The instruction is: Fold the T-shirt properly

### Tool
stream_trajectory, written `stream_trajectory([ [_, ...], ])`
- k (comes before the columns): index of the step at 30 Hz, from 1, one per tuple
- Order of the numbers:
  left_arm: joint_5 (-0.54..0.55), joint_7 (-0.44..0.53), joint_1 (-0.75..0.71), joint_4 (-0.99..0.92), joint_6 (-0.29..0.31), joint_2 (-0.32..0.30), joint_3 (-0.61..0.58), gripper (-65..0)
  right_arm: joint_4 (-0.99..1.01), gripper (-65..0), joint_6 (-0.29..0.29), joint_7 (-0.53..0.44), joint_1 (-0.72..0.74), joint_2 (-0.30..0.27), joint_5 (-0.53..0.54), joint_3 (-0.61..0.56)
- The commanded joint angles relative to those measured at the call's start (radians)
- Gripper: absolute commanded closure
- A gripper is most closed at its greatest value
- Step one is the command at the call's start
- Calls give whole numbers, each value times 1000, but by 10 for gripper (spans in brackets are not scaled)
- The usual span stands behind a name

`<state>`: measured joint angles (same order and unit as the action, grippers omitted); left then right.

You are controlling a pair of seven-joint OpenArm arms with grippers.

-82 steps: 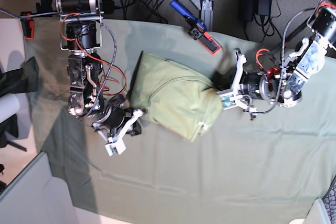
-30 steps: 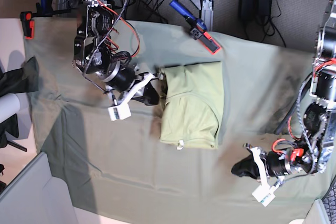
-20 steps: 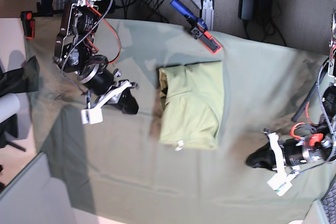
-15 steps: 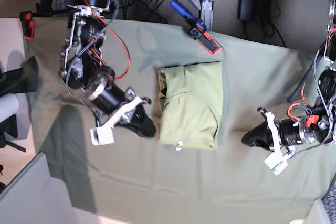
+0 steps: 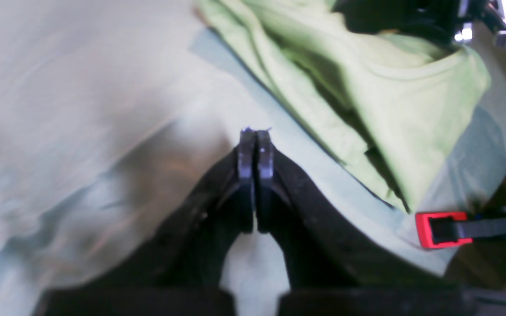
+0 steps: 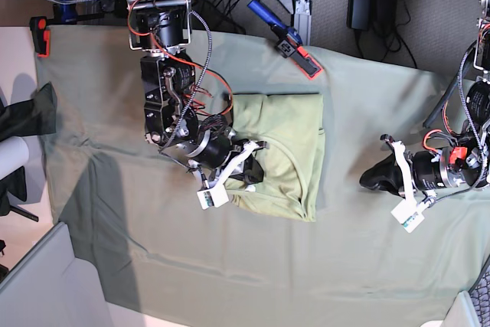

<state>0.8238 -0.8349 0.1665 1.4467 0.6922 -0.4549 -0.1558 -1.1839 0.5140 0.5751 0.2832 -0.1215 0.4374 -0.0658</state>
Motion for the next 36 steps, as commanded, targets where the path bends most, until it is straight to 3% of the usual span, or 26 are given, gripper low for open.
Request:
stream_trajectory([
  [1,22,23,19,16,6,-13,19,0,-5,0,40,2,24,-6,0,2],
  [7,34,21,2,16,6,-14,87,0,-82,0,40,26,24,-14,98,2],
  [15,124,-92,-95,126,6,-16,259,0,-361,0,39,188,18,-26,147,3],
  [24,127,-93,-376,365,6,-110,420,0,-546,0,35,196,-177,-189,162,96],
  [31,145,-113,-603,442,6,-113,616,0,-656,0,35,222,-464,-309,244,289],
  [36,133,-113,-791,450,6,-112,688,0,-687,0,35,226,-678,-360,266,401],
])
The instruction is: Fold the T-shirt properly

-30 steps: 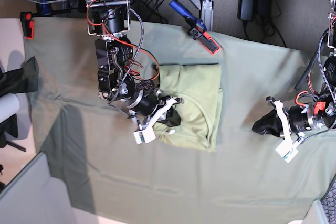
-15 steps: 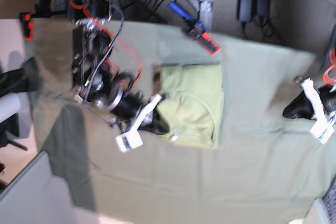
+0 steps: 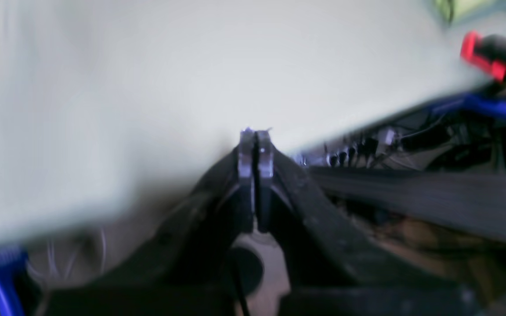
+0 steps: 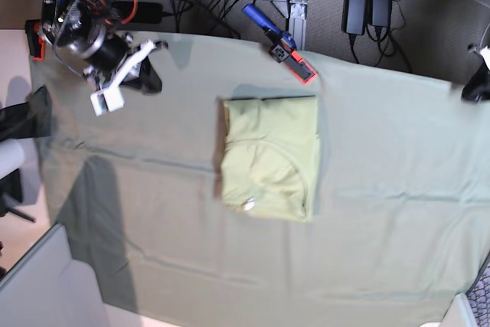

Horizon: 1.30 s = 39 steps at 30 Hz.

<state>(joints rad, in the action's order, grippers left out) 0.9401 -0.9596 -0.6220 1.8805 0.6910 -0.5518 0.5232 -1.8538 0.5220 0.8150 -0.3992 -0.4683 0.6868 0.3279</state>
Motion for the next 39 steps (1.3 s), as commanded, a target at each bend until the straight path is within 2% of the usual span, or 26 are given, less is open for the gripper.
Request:
stream_trajectory([
  [1,1,13,-38,16,7,-15,9,0,-17,0,27,-12,-38,-17,27,27],
  [6,-63,27,-190,3,7,-8,8,0,-17,0,28,-10,-227,-16,63,108],
  [13,-163,51,-313,-179,7,-8,-4,0,33,0,26,-10,-454,-11,42,110],
  [16,-258,69,-306,-304,7,-8,-59,0,137,0,16,-10,-487,-11,35,110],
  [19,-404,119,-290,-426,-10,-8,-171,0,293,0,13,-9,-479,-11,35,110],
  [23,-563,122,-229,-589,-152,-8,-372,0,507,0,12,5,-439,-11,35,108],
  [26,-625,129,-140,-724,-259,-7,-525,0,666,0,5,6,-397,-11,35,107],
  [27,-632,129,-98,-774,-275,-2,-573,0,720,0,5,9,-376,-11,34,106],
  [34,-695,138,262,-1169,-280,124,-784,0,1040,0,-21,85,-162,-7,8,8],
  [39,-663,209,452,-1301,-281,212,-918,0,1141,0,-33,95,-25,35,-80,-66],
])
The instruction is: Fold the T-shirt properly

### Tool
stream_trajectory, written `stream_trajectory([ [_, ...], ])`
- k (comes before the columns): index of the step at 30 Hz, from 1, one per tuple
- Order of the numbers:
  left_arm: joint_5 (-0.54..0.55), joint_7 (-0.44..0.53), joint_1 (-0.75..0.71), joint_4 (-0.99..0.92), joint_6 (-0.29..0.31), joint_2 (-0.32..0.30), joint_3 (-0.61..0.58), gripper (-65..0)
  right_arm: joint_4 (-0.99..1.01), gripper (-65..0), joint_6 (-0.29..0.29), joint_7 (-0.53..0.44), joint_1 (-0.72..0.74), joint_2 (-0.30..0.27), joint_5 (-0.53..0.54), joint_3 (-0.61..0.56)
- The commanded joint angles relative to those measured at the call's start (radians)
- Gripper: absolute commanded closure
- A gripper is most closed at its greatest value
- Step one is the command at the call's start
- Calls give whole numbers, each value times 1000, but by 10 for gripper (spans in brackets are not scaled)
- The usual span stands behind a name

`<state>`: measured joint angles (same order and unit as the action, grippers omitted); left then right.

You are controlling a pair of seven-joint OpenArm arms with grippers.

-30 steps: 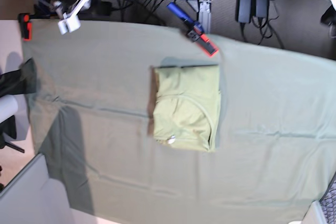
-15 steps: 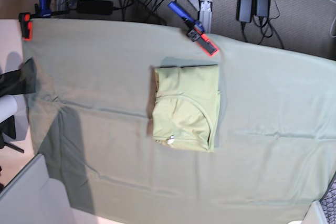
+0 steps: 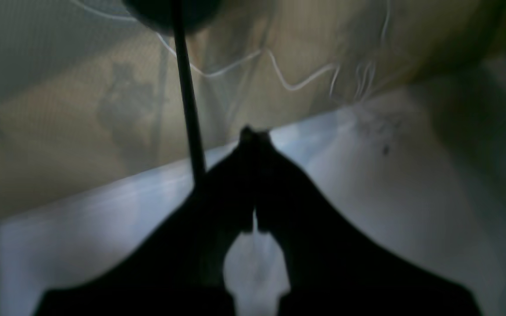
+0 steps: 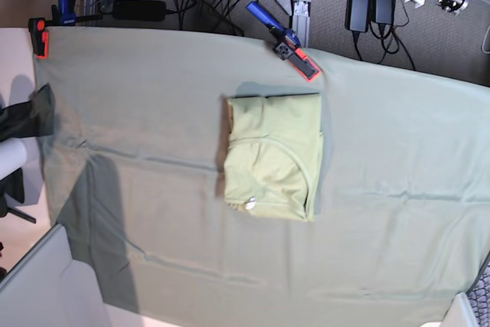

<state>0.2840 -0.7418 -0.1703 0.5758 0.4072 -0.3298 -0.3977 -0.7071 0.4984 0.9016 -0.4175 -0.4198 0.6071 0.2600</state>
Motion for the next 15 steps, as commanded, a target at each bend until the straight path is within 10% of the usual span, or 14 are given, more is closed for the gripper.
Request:
stream_trajectory([
  [1,7,-7,27,-4,-5,9,-15,0,4,0,-17,8,18,1,-18,0],
  [15,10,17,103,-6,-20,99,-53,0,16,0,-31,-4,201,113,-64,0],
])
